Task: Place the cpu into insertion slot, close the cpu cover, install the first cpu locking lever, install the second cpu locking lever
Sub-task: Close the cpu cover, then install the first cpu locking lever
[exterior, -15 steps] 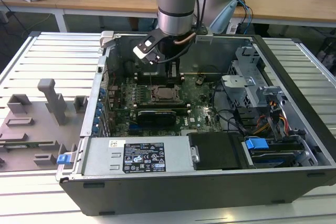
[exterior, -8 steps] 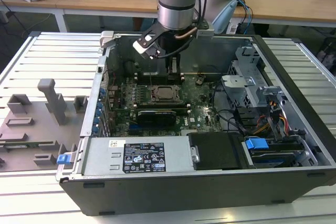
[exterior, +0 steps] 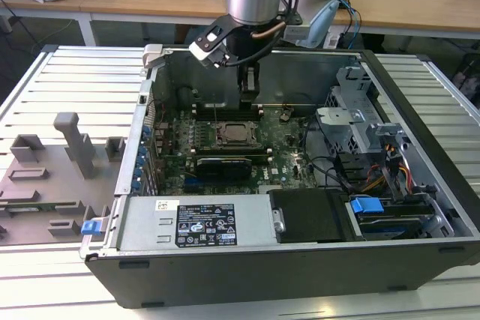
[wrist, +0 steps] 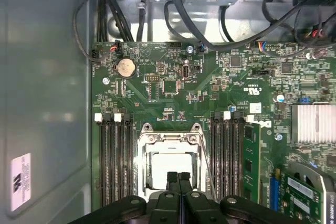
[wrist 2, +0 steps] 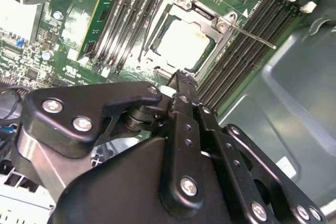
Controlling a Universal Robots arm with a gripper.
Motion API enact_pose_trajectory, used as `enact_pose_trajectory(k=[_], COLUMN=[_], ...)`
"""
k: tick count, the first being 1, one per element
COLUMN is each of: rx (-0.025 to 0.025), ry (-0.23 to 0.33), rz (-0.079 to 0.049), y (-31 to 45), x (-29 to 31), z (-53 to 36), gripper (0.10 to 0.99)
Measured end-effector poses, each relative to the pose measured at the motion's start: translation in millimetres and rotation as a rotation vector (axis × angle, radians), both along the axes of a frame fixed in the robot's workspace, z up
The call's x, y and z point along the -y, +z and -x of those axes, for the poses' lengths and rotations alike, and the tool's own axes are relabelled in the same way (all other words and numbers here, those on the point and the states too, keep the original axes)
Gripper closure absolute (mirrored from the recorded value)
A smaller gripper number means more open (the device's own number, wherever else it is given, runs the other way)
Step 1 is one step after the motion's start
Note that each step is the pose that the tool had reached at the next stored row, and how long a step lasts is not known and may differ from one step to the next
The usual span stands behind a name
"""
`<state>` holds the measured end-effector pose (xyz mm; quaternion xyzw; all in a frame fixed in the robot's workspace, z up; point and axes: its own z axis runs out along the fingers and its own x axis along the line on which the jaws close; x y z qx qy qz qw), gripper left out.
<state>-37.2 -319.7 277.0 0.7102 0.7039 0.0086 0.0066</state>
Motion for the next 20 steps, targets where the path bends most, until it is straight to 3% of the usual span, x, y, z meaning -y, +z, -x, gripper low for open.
enact_pose_trajectory(k=[15,20], rx=[0.0,0.0], ry=[0.004,0.112], rz=[0.0,0.0], y=[1.8,1.8], x=[0.0,0.0], z=[0.0,0.0], gripper=[0.98,0.98])
